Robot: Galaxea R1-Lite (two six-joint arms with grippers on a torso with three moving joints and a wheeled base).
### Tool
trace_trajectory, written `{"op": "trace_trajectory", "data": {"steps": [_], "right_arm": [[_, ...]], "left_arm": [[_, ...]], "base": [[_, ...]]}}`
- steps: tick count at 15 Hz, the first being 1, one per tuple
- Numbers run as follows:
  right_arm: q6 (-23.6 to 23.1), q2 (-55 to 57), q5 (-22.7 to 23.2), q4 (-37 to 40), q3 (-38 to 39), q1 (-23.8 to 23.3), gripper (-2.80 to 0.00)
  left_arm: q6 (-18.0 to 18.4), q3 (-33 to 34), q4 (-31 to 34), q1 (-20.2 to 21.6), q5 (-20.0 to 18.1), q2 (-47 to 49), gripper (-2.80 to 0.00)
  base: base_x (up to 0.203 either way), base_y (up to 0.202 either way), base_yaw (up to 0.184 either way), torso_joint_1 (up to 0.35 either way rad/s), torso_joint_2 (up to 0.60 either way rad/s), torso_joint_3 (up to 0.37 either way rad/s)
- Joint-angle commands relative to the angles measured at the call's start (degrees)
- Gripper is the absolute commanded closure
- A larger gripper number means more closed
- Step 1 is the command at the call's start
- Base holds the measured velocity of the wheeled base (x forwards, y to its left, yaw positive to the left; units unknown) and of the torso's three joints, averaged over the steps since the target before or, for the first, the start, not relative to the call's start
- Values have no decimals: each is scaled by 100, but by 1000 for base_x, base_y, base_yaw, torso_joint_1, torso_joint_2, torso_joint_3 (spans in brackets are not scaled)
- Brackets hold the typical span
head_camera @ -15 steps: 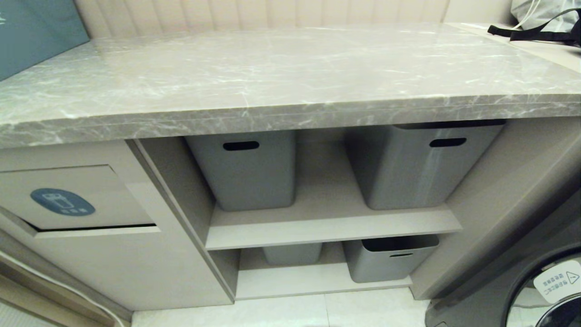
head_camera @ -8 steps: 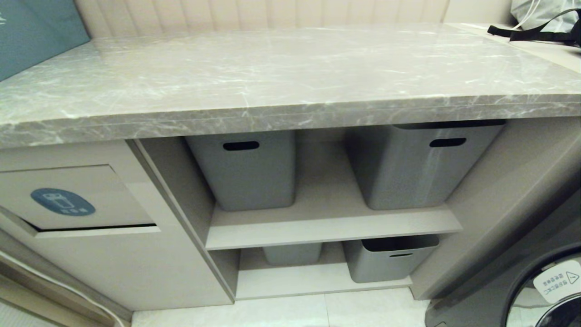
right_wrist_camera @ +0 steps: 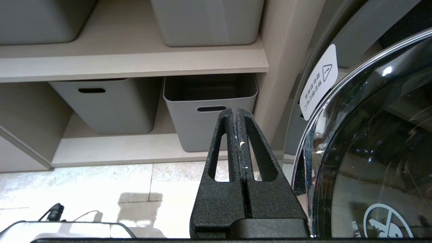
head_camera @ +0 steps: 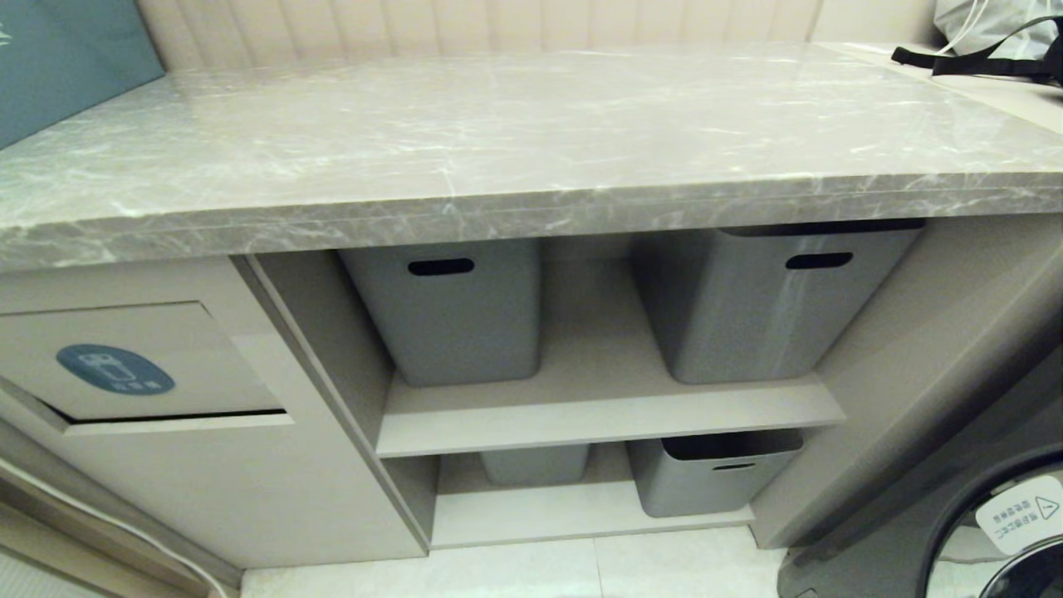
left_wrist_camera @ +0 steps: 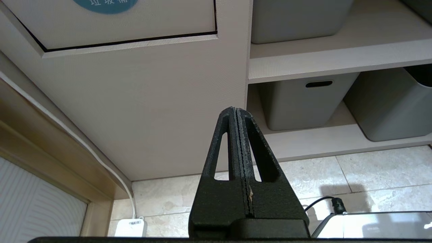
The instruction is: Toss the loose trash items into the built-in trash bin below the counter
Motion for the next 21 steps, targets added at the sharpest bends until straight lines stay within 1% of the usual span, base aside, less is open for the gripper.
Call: {"op": "trace_trajectory", "data": {"steps": [1,3,5,21], "right_arm": [[-2,0,1,0,0,-2,0],[-2,0,1,0,0,-2,0],[-2,0,1,0,0,-2,0],[-2,0,1,0,0,-2,0]], "left_arm": [[-46,9,-1,6,7,0,0],[-233,9,-2,-2,17,0,0],[-292,9,-6,6,27,0,0],[-292,9,-6,-1,35,0,0]], "base": [[0,0,0,0,0,0],[0,0,0,0,0,0],[0,0,0,0,0,0],[0,0,0,0,0,0]]}}
